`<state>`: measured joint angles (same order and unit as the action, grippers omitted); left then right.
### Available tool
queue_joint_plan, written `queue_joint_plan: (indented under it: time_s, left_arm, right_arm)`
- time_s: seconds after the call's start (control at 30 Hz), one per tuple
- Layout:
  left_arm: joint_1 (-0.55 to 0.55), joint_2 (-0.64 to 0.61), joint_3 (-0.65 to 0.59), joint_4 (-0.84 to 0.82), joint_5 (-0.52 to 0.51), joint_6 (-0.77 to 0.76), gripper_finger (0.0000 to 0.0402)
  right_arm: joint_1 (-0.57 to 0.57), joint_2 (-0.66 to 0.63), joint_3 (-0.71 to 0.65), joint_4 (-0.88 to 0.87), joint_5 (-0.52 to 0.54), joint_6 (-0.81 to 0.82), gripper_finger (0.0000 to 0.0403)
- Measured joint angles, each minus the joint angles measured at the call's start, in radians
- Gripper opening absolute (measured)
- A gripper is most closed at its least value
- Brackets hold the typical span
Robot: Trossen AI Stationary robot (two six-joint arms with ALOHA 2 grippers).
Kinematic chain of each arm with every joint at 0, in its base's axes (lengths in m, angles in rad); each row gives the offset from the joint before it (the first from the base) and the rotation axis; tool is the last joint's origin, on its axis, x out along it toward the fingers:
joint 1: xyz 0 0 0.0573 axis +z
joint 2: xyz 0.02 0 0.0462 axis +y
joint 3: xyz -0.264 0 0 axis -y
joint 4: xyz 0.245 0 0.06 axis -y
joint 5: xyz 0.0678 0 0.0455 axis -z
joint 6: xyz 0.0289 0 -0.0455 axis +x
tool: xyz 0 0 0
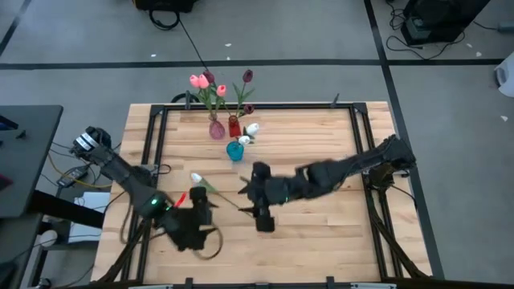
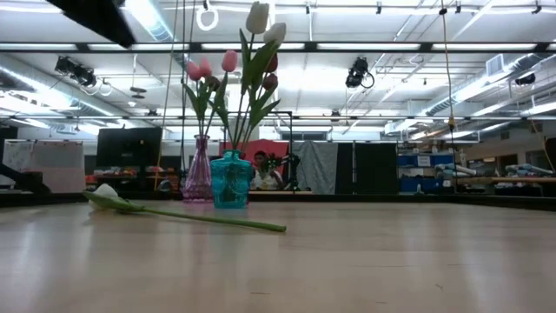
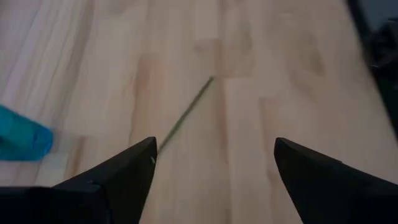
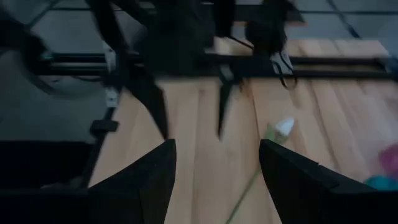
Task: Sort flowers into vase by color
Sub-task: Put the white flower into the blue vase
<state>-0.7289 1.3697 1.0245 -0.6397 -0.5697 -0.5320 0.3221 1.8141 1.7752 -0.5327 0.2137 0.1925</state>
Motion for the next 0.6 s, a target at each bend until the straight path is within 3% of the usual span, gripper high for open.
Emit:
queue_joint_plan:
  time_s: [0.3,0.47,0.6]
  left_arm:
    - [-0.181,-0.004,0.000,0.006,-0.127,-0.022,0.0306]
    - [-0.190,-0.004,0.000,0.043,-0.203,-0.019,0.0305]
    - [-0.174,-0.004,0.000,0.080,-0.238,-0.101,0.0304]
  right_arm:
    - [0.048,0.001,-0.456,0.481,0.202,0.236,0.0240]
    - [0.063,0.001,-0.623,0.583,0.315,0.374,0.0233]
    - [0.077,0.001,-0.675,0.581,0.359,0.481,0.0227]
